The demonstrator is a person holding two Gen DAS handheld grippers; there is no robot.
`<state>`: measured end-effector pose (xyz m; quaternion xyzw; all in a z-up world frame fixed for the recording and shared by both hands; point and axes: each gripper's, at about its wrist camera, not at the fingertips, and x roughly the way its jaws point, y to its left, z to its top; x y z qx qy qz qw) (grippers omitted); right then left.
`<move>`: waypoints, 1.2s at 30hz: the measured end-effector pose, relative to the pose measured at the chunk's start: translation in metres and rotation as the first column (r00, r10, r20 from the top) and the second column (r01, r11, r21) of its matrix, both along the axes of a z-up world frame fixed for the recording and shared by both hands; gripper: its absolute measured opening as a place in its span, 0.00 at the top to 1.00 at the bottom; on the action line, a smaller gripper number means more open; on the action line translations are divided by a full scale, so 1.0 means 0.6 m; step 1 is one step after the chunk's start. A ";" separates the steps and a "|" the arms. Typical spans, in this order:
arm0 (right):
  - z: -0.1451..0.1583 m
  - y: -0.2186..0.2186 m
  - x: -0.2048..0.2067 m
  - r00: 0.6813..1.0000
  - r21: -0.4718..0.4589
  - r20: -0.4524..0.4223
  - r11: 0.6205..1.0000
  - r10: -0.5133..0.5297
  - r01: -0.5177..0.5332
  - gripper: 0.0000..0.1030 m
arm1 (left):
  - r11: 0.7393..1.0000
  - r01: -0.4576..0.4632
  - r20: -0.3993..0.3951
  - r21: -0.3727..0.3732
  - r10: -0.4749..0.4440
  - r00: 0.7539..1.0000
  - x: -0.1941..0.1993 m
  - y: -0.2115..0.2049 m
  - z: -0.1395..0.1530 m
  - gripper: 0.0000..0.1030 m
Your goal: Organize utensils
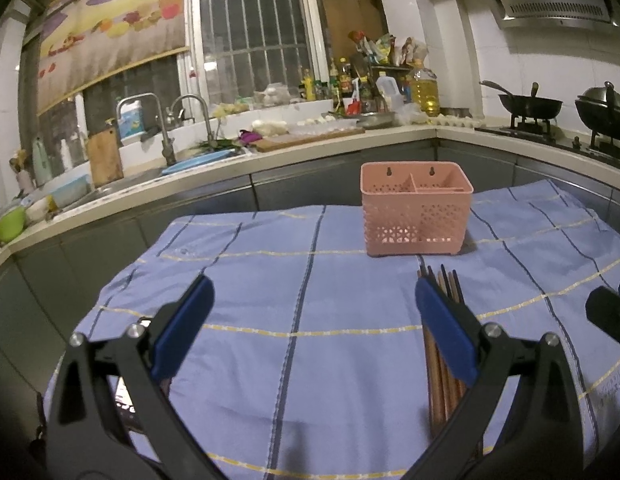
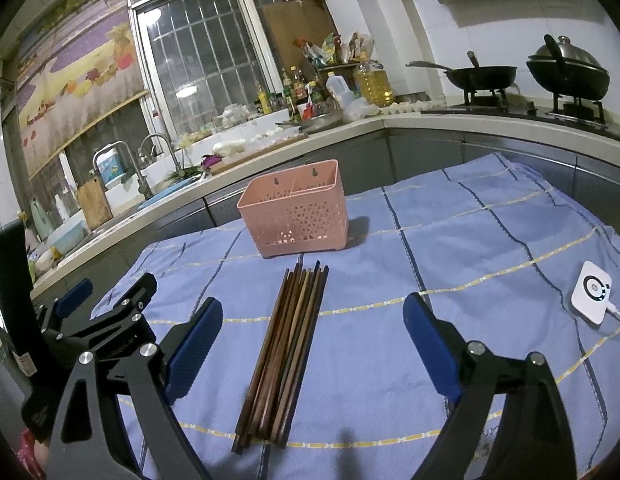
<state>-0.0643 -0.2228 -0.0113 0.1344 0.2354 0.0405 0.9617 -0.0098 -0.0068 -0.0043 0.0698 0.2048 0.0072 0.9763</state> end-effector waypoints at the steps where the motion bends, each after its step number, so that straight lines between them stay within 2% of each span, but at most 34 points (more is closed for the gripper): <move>1: 0.001 -0.001 0.001 1.000 0.000 -0.001 1.000 0.002 -0.002 0.12 | 1.000 0.000 -0.004 -0.001 0.000 1.000 0.000 0.002 -0.001 0.06; 12: 0.000 -0.001 0.010 1.000 -0.002 -0.016 1.000 0.010 -0.010 0.12 | 1.000 -0.005 -0.032 -0.006 0.004 0.999 0.010 0.007 -0.009 0.06; 36: -0.005 -0.010 0.011 1.000 0.007 -0.023 1.000 0.005 -0.004 0.12 | 1.000 0.004 -0.031 0.001 -0.004 1.000 0.010 -0.003 -0.013 0.06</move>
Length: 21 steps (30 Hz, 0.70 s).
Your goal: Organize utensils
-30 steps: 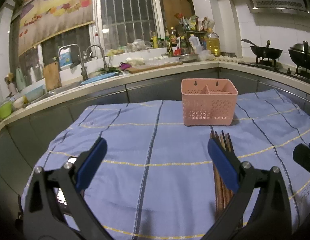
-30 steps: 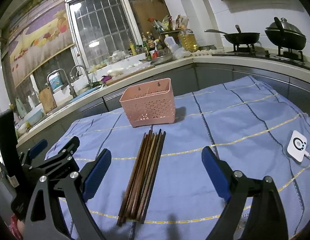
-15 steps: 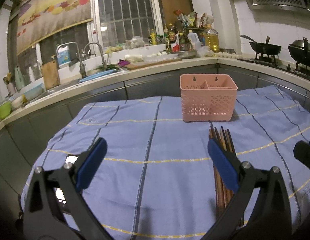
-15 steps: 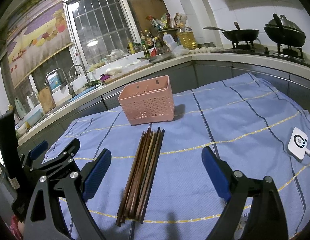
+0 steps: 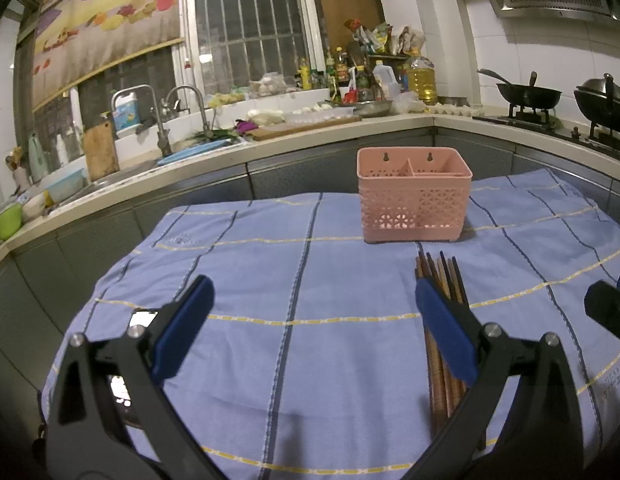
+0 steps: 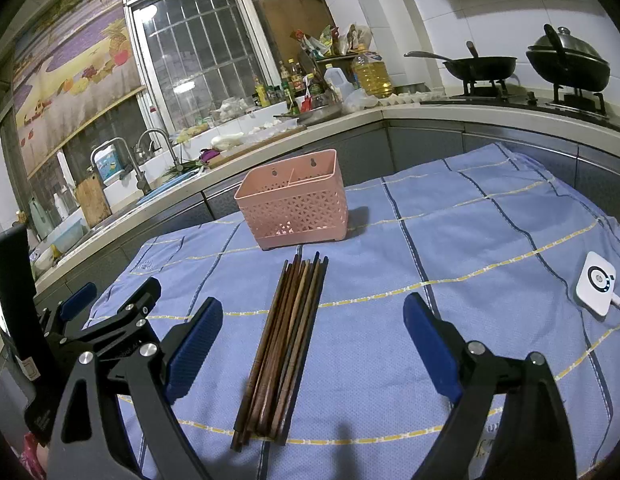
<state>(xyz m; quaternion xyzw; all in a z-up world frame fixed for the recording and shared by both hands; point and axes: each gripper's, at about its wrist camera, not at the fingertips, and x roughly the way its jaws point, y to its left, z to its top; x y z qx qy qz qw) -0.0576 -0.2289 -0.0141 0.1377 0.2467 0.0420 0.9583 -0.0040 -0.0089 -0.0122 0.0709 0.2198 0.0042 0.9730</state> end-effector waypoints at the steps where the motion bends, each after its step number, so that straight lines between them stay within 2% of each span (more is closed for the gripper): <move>1: 0.000 0.000 0.000 1.000 0.000 0.000 1.000 0.000 0.000 0.12 | 1.000 0.002 0.002 0.001 -0.002 1.000 0.000 -0.002 -0.001 0.06; 21: 0.002 0.001 0.000 1.000 -0.001 0.000 1.000 0.000 0.000 0.12 | 1.000 0.007 0.005 0.010 -0.007 1.000 -0.004 -0.013 -0.007 0.06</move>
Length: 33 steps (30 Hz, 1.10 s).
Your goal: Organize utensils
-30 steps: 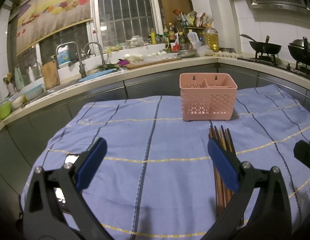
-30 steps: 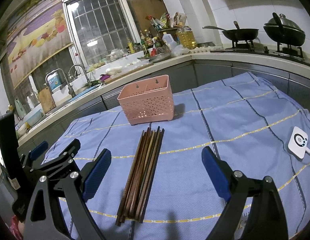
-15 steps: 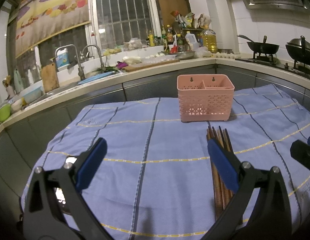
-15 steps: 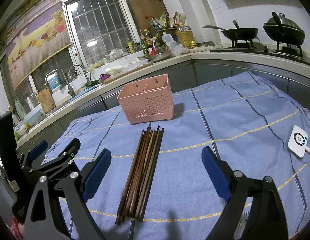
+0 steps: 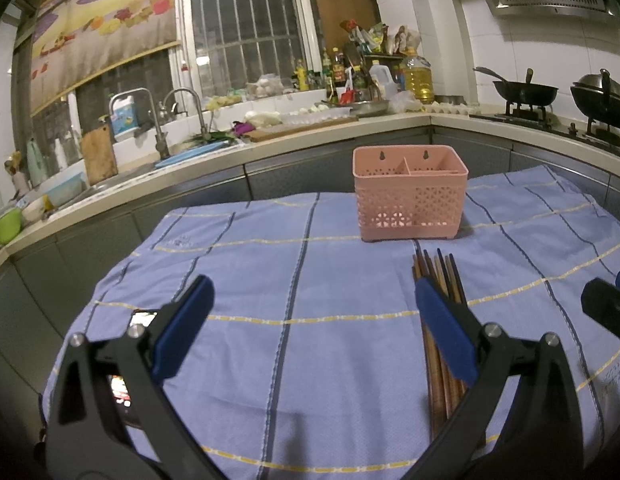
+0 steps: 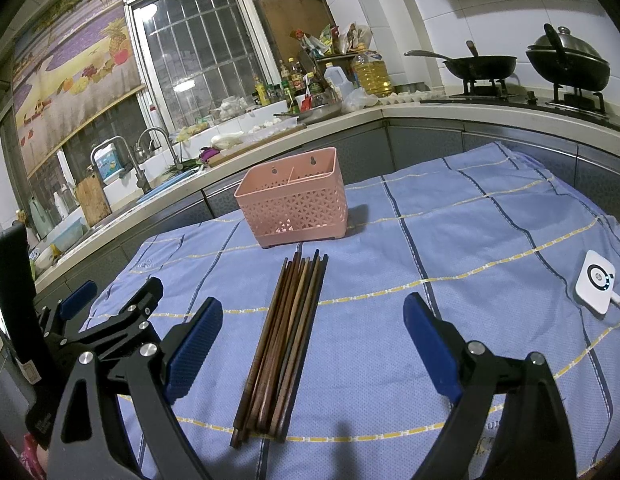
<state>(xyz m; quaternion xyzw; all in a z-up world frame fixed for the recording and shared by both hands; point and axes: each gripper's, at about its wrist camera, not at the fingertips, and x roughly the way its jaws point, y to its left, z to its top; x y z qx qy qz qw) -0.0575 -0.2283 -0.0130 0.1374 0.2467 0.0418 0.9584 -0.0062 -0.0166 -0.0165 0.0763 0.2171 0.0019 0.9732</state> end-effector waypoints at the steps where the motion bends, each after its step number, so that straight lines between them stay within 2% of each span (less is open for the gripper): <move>1: 0.000 -0.001 0.000 1.000 0.000 0.000 1.000 0.000 0.000 0.12 | 1.000 -0.001 0.001 0.000 0.001 1.000 0.000 0.000 0.000 0.06; 25: -0.003 -0.001 -0.001 1.000 -0.003 -0.005 1.000 0.001 -0.001 0.12 | 1.000 -0.001 -0.002 0.002 0.001 1.000 0.002 -0.002 0.003 0.06; 33: -0.006 -0.002 -0.003 1.000 -0.005 -0.006 1.000 0.002 -0.002 0.12 | 1.000 0.008 -0.011 0.011 -0.008 1.000 -0.014 -0.012 -0.012 0.06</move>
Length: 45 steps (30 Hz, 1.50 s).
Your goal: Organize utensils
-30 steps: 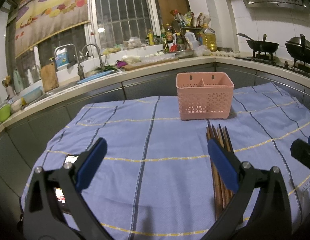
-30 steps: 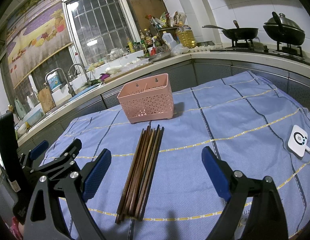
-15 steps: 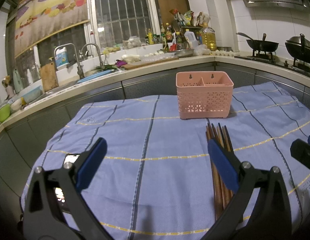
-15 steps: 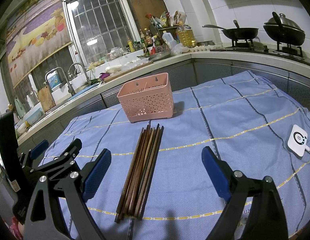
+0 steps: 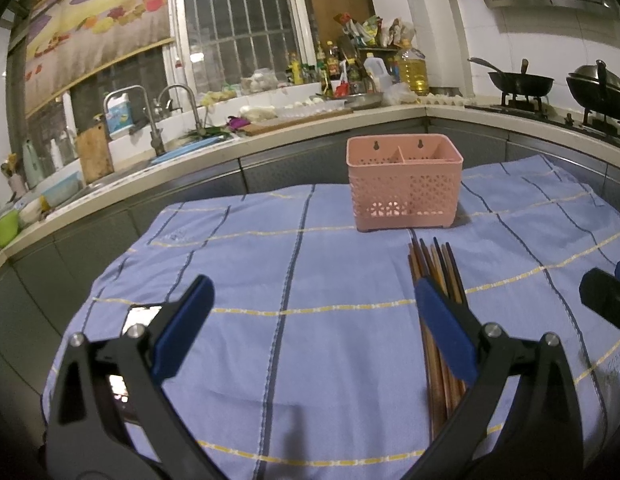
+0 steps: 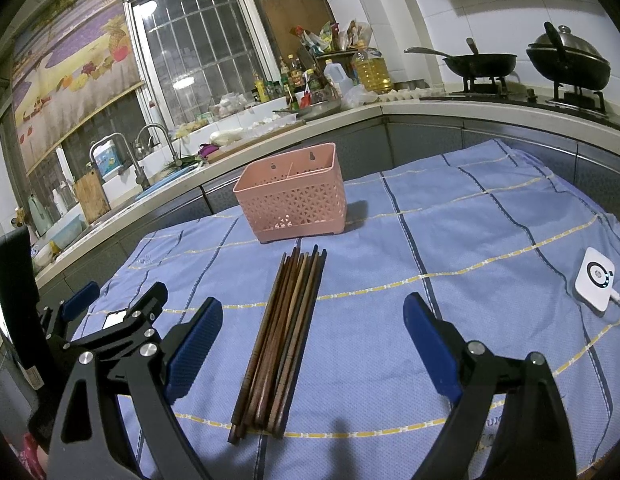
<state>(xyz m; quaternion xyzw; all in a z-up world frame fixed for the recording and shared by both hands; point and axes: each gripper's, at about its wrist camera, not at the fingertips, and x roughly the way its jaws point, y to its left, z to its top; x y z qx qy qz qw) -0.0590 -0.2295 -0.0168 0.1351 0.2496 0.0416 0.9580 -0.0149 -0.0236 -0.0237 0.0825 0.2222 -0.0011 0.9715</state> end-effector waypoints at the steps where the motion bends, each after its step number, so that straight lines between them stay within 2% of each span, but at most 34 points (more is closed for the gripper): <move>1: 0.001 0.001 0.001 1.000 0.001 -0.001 1.000 -0.001 0.001 0.12 | 1.000 -0.001 0.001 -0.001 0.001 1.000 0.004 0.000 0.001 0.06; 31: 0.002 0.003 0.002 1.000 -0.001 -0.005 1.000 -0.001 0.001 0.12 | 1.000 -0.003 -0.004 0.001 0.003 1.000 0.009 -0.004 0.007 0.06; 45: -0.018 0.001 -0.002 1.000 -0.003 -0.014 1.000 0.000 0.000 0.12 | 1.000 -0.003 -0.006 0.002 0.003 1.000 0.009 -0.004 0.007 0.06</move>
